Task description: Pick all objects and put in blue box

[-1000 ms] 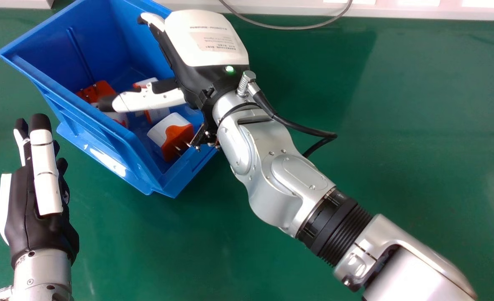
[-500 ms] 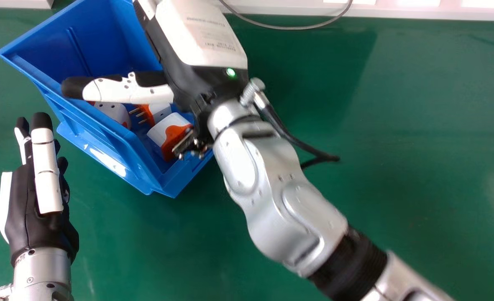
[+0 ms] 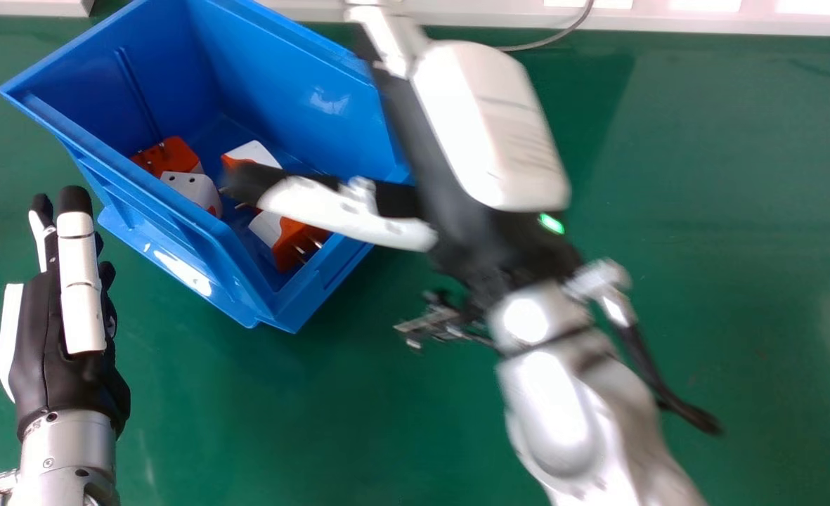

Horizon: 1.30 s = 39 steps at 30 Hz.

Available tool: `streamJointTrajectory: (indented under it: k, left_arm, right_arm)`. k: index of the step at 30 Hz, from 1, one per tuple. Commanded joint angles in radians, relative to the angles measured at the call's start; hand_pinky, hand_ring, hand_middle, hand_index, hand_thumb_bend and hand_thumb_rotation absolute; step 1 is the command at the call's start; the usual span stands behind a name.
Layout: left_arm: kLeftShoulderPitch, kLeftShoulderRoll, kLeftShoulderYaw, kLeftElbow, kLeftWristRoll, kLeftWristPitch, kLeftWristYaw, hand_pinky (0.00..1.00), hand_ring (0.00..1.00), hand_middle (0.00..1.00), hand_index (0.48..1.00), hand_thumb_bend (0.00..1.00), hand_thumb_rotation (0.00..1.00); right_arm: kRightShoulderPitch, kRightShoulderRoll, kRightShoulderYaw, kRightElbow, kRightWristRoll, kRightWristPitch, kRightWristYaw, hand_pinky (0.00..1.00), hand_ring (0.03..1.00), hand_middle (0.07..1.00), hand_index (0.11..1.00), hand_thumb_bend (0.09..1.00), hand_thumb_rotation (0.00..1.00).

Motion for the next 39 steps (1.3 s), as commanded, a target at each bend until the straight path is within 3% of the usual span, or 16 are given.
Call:
streamJointTrajectory:
  k: [1,6,11,17,23,32,39]
  left_arm:
    - [-0.002,0.016,0.007,-0.003,0.008,-0.025,-0.008,1.00,1.00,1.00,1.000,0.60,1.00]
    - [0.007,0.021,0.008,-0.006,0.018,-0.026,-0.010,1.00,1.00,1.00,1.000,0.59,1.00]
    - [0.014,0.025,0.012,0.000,0.026,-0.038,-0.016,1.00,1.00,1.00,1.000,0.60,1.00]
    - [0.033,0.026,0.016,0.001,0.031,-0.057,-0.023,1.00,1.00,1.00,1.000,0.60,1.00]
    - [0.043,0.027,0.017,0.011,0.032,-0.077,-0.022,1.00,1.00,1.00,1.000,0.60,1.00]
    - [0.060,0.018,0.013,0.009,0.027,-0.092,-0.023,1.00,1.00,1.00,1.000,0.60,1.00]
    - [0.092,0.013,0.016,-0.002,0.018,-0.111,-0.033,1.00,1.00,1.00,1.000,0.59,1.00]
  right_arm:
    - [0.085,-0.027,-0.059,-0.084,0.045,-0.071,-0.027,0.78,0.923,0.962,0.982,0.516,0.98]
    - [0.276,-0.021,-0.196,-0.156,0.213,-0.128,-0.019,0.90,0.992,0.997,0.999,0.515,1.00]
    - [0.386,0.013,-0.318,-0.174,0.415,-0.150,0.018,0.93,0.998,1.000,1.000,0.511,1.00]
    - [0.438,0.011,-0.439,-0.187,0.564,-0.150,0.082,0.96,1.000,1.000,1.000,0.568,1.00]
    - [0.452,-0.011,-0.498,-0.193,0.615,-0.131,0.151,0.97,1.000,1.000,1.000,0.607,1.00]
    - [0.455,-0.027,-0.555,-0.206,0.679,-0.102,0.229,0.96,1.000,1.000,1.000,0.583,1.00]
    - [0.463,-0.035,-0.619,-0.201,0.771,-0.087,0.284,0.95,1.000,1.000,1.000,0.554,1.00]
